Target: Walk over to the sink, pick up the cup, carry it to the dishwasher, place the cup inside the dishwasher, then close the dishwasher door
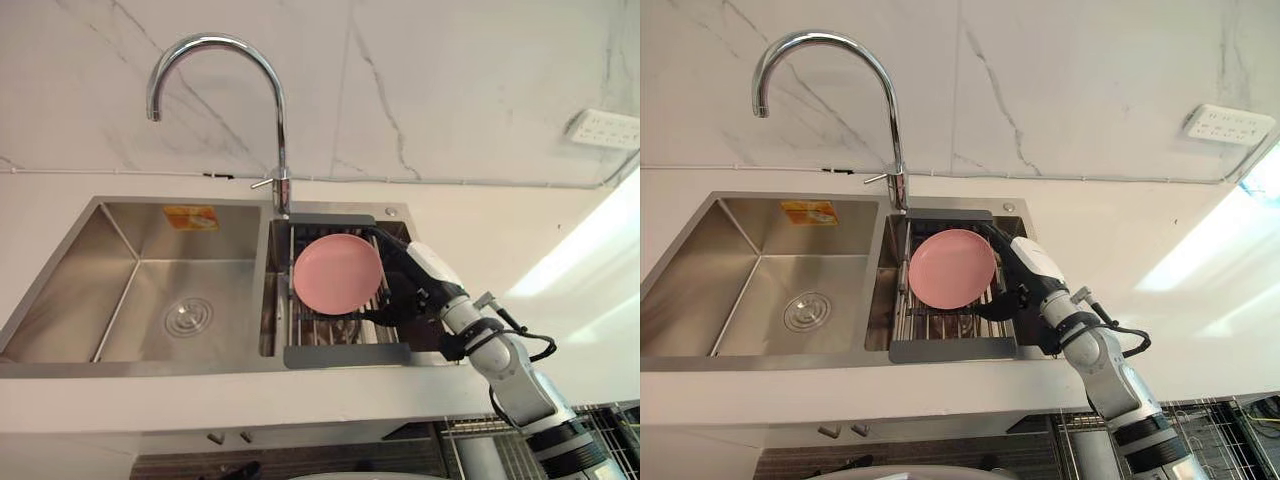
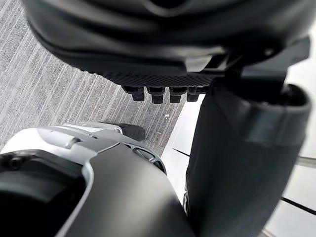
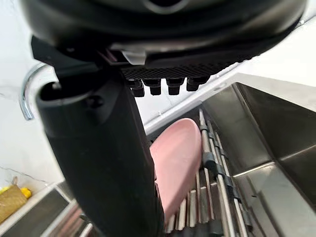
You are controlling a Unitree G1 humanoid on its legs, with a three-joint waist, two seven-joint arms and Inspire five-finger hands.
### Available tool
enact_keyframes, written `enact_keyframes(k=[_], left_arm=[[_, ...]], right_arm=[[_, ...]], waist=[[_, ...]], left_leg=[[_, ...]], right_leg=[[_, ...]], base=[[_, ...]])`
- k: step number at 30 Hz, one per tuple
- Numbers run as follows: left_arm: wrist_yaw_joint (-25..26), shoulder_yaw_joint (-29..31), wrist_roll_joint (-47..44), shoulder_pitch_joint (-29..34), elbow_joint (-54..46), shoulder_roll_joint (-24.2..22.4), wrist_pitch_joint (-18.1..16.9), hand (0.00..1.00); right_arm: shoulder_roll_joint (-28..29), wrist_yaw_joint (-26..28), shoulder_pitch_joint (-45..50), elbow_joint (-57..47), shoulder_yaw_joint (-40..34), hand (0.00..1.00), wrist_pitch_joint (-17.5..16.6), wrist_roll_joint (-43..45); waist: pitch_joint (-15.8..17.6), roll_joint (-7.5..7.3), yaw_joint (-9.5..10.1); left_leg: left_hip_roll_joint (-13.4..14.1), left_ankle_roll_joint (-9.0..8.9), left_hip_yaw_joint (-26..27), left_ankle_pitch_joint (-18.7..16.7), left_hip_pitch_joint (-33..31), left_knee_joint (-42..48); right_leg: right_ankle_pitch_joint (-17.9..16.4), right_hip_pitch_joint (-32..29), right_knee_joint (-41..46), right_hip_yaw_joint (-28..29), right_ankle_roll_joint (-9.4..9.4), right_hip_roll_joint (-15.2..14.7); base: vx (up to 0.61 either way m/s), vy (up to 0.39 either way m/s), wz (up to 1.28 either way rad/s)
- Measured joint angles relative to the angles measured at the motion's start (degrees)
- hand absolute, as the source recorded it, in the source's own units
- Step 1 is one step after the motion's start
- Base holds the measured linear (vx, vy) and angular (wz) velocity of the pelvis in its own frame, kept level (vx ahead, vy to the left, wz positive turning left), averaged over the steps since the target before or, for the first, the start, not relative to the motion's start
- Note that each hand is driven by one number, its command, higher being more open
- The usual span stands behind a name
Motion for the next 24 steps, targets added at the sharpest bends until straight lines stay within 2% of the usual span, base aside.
enact_keyframes(k=[11, 24], left_arm=[[-0.03, 0.0, 0.01, -0.37, -0.15, 0.01, 0.01, 1.0], [-0.03, 0.0, 0.09, -0.41, -0.57, 0.0, 0.16, 1.0]], right_arm=[[0.91, -1.58, -0.69, 4.43, 1.65, 1.0, 0.06, -2.99], [1.2, -7.67, -2.23, 8.96, 1.69, 1.0, -0.64, -10.14]], waist=[[0.93, -0.2, 0.12], [1.14, -0.06, 0.34]], left_leg=[[-0.03, 0.07, -0.14, -0.05, -0.03, 0.04], [-0.37, 0.14, -0.78, -0.02, -0.38, 0.21]], right_leg=[[0.0, 0.08, 0.02, -0.09, 0.02, 0.0], [-0.06, 0.14, 0.02, -0.69, 0.1, -0.27]], base=[[0.0, 0.0, 0.0], [0.0, 0.003, 0.01]])
